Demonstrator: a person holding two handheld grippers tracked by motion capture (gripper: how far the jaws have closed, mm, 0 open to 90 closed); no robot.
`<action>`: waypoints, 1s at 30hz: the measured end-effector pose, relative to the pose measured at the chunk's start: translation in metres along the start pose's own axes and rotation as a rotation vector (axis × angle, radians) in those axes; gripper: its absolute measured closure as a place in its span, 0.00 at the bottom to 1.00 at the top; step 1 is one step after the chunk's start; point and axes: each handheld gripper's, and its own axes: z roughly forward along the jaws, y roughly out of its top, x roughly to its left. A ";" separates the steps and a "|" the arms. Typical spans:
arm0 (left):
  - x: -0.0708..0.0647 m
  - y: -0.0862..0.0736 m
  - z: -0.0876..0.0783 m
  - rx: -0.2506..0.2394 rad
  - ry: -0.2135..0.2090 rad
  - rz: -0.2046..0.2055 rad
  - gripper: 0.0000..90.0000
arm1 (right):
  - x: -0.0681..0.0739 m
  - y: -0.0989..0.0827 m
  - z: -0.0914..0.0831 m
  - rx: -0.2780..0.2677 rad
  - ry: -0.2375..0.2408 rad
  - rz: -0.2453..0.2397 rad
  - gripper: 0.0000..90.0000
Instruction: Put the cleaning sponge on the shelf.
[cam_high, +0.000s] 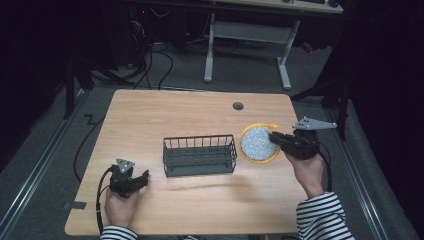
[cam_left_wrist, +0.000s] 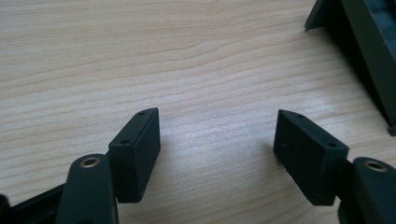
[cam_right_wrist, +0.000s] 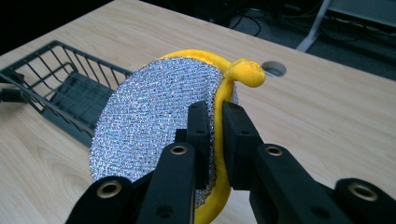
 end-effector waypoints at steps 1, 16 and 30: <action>0.000 0.000 0.000 0.000 0.000 0.000 0.36 | 0.003 0.004 0.003 -0.006 0.008 -0.009 0.92; 0.000 0.000 0.000 0.000 0.000 0.000 0.36 | 0.023 0.033 0.042 0.008 0.074 -0.040 0.91; 0.000 0.000 0.000 -0.001 0.000 -0.003 0.36 | 0.040 0.049 0.077 0.027 0.107 -0.064 0.91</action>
